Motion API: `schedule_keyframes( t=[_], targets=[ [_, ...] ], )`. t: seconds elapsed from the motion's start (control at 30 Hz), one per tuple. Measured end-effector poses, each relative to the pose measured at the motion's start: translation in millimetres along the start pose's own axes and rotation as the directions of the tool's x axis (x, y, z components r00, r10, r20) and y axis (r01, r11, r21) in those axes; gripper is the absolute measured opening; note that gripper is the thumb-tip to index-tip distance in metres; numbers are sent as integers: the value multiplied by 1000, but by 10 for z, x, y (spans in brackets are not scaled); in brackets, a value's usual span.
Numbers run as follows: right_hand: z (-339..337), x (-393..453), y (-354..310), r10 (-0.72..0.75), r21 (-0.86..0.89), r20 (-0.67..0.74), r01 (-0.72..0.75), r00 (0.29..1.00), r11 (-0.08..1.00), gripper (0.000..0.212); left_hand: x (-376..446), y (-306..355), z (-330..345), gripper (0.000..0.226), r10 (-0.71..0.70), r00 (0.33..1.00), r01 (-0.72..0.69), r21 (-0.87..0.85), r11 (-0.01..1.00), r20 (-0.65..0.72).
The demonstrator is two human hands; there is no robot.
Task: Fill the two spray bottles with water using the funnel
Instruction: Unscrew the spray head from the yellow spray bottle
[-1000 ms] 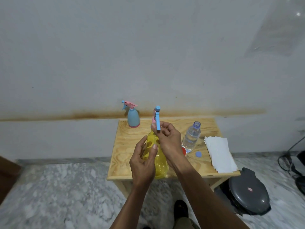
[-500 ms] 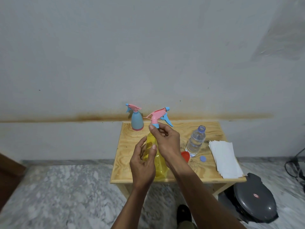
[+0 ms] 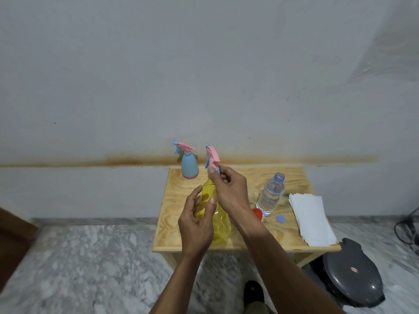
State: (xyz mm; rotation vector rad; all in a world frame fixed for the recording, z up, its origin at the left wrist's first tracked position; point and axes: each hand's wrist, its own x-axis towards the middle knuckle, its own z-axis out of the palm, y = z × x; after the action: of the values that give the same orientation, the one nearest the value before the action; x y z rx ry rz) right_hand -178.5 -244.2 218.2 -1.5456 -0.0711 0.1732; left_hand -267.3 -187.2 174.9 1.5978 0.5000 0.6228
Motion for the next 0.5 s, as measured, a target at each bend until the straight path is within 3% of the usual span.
schedule_keyframes(
  t=[0.3, 0.4, 0.5],
  targets=[
    [-19, 145, -192, 23, 123, -42, -17, 999, 992, 25, -62, -232, -153, 52, -28, 999, 24, 101, 995, 39],
    [-34, 258, -309, 21, 241, -70, -3, 997, 970, 19, -69, -429, -256, 70, -74, 996, 66, 161, 985, 45],
    [-63, 436, -376, 25, 365, -128, 24, 991, 931, 17, -40, -616, -384, 70, -110, 994, 100, 234, 967, 30]
  ],
)
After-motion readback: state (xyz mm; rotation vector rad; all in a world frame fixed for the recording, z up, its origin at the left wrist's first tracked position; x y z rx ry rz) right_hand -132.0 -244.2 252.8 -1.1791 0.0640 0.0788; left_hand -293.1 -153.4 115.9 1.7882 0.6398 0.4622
